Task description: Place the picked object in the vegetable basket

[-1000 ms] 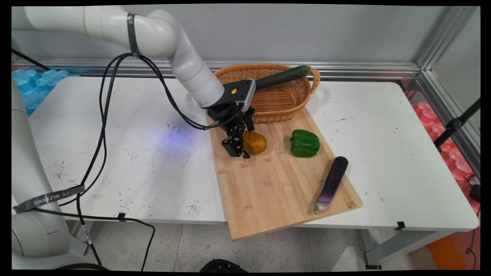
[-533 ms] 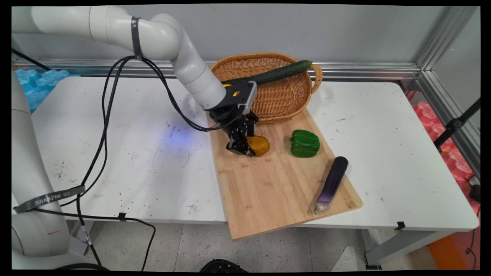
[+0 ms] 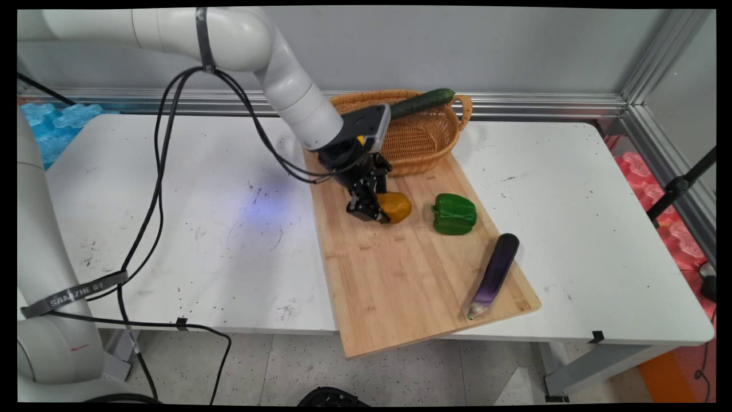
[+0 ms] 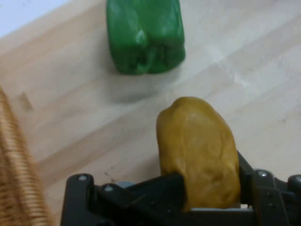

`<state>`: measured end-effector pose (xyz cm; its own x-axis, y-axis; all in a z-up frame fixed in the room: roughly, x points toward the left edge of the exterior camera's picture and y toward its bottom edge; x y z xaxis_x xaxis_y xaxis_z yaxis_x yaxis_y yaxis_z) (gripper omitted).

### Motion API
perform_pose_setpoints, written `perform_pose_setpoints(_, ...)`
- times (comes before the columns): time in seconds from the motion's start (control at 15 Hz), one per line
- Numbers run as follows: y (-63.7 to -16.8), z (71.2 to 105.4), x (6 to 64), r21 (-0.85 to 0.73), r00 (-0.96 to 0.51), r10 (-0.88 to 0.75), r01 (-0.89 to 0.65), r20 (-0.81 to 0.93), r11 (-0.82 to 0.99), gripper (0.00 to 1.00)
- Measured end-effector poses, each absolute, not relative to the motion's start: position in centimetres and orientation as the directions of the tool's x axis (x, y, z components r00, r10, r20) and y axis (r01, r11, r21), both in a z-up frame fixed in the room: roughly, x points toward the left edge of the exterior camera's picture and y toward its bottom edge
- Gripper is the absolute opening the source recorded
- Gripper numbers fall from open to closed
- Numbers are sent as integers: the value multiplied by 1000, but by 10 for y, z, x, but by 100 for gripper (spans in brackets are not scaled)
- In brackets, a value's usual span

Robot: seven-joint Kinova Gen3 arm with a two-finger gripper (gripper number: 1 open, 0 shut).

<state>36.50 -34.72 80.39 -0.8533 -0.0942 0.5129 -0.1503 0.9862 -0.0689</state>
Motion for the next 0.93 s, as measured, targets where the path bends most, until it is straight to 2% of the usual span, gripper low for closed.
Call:
perform_pose_setpoints(0.47,-360,844,359,-63,-839,-152,-216,523,974,0)
perform_pose_setpoints(0.93,-393,882,368,-106,-818,-236,-338,524,935,0)
